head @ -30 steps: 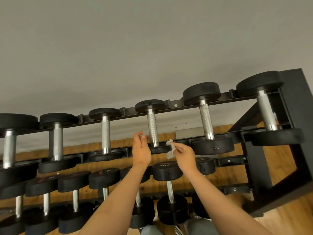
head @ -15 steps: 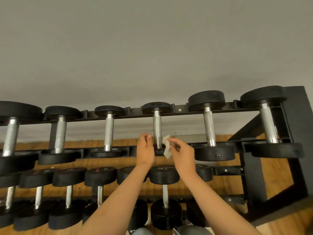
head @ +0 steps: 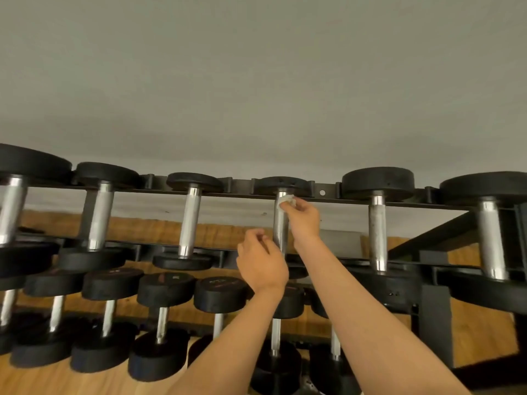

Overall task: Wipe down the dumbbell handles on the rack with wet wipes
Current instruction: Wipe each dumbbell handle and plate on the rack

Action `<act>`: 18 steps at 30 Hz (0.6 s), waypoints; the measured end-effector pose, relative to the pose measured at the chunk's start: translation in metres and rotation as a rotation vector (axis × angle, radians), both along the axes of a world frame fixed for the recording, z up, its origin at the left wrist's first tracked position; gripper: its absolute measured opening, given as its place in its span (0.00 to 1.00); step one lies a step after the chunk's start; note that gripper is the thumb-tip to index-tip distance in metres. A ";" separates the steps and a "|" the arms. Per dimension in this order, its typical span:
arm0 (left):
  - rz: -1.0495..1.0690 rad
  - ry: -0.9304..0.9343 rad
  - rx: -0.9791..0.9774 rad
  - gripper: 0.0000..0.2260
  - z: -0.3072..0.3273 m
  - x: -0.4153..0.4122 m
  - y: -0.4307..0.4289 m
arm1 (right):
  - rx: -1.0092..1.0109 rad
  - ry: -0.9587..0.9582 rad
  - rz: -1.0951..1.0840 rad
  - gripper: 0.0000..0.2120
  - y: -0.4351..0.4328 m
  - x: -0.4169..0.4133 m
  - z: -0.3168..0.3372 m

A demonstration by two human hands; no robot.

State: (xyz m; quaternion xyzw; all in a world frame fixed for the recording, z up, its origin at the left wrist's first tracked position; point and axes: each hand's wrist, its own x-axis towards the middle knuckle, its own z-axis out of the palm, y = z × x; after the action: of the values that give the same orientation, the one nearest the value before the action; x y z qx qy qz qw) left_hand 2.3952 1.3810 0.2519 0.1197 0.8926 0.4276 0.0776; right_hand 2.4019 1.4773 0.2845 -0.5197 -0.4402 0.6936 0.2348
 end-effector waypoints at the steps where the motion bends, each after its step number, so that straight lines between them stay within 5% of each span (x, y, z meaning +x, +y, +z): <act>1: -0.013 0.015 0.003 0.05 0.001 0.001 0.000 | -0.004 -0.002 0.006 0.09 0.000 -0.002 -0.002; 4: -0.034 0.031 -0.012 0.04 0.000 0.001 -0.001 | -0.001 -0.022 0.008 0.03 0.000 -0.010 -0.003; 9: -0.048 0.013 -0.007 0.05 0.001 0.000 -0.001 | -0.039 0.011 -0.191 0.08 -0.003 -0.008 -0.010; 18: -0.047 0.005 0.015 0.07 0.002 0.001 -0.002 | -0.087 0.027 -0.080 0.08 0.010 -0.002 -0.011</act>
State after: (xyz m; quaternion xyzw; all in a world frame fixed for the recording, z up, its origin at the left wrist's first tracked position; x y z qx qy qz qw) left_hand 2.3961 1.3792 0.2543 0.1421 0.8865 0.4321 0.0847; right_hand 2.4004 1.4870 0.2740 -0.5370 -0.3853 0.7092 0.2453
